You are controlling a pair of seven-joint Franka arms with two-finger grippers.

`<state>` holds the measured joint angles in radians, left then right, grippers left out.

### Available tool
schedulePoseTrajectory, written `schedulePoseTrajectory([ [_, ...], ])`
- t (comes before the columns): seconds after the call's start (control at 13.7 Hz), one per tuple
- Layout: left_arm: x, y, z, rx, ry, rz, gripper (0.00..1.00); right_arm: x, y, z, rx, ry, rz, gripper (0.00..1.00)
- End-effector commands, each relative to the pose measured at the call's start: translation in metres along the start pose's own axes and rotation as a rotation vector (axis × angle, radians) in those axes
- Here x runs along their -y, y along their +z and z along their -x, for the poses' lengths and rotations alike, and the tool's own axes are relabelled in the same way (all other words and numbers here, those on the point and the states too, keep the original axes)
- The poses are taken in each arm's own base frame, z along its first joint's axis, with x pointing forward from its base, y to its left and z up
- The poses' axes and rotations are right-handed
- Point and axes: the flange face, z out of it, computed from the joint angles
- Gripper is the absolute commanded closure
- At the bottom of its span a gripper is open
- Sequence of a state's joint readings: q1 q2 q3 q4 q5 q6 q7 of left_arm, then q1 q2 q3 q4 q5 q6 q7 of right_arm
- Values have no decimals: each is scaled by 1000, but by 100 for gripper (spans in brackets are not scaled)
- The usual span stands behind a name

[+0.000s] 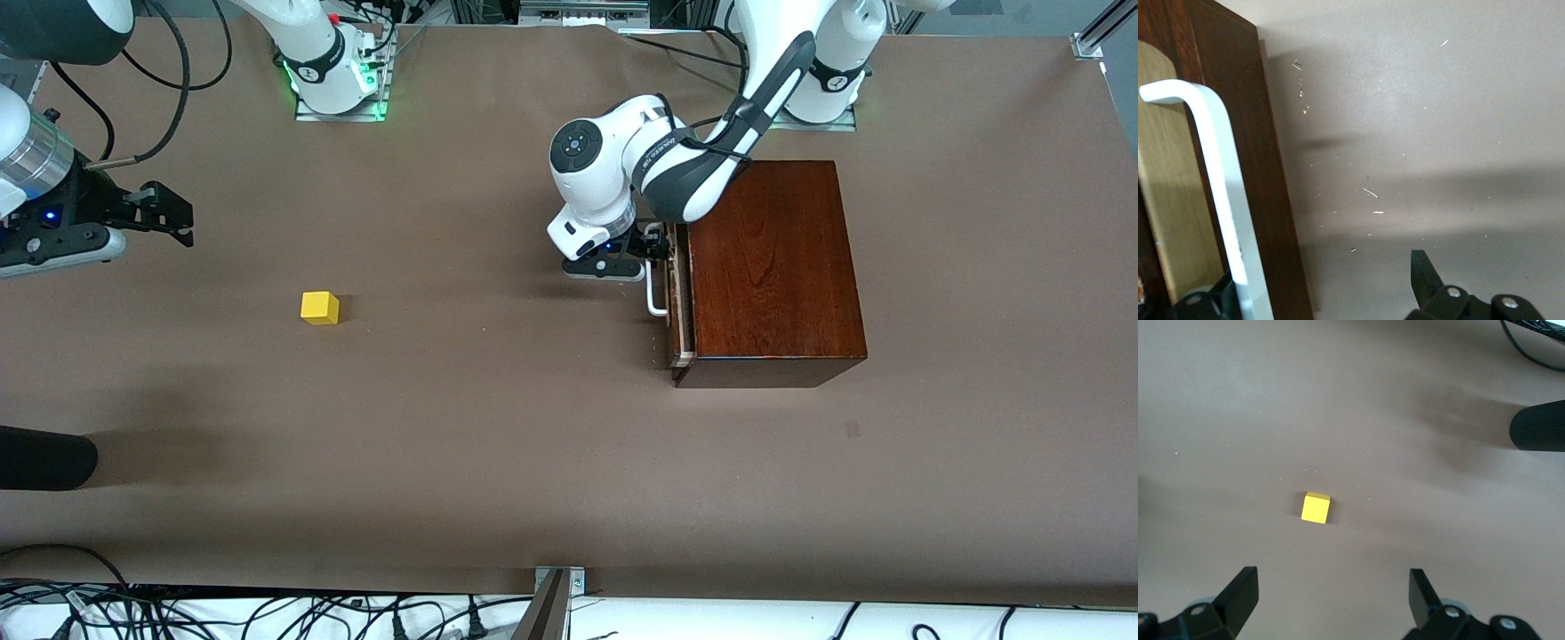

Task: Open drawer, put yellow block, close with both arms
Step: 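Pull the drawer open with the left gripper while the right gripper reaches the cube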

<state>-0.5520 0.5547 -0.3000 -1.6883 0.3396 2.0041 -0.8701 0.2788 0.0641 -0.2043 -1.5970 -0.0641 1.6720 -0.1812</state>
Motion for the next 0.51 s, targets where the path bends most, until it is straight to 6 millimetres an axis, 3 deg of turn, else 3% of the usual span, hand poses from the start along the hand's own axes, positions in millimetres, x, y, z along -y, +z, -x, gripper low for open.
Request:
schedulePoseTrajectory([
  [0.0, -45, 5, -8, -44, 23, 88, 0, -4, -2, -3, -4, -4, 1, 0],
  [0.22, -46, 2, -9, -48, 23, 92, 0, 5, -6, -7, -26, -8, 0, 0],
  [0.44, -62, -8, -15, -69, 27, 119, 0, 19, -8, -10, -32, -33, -30, 0],
])
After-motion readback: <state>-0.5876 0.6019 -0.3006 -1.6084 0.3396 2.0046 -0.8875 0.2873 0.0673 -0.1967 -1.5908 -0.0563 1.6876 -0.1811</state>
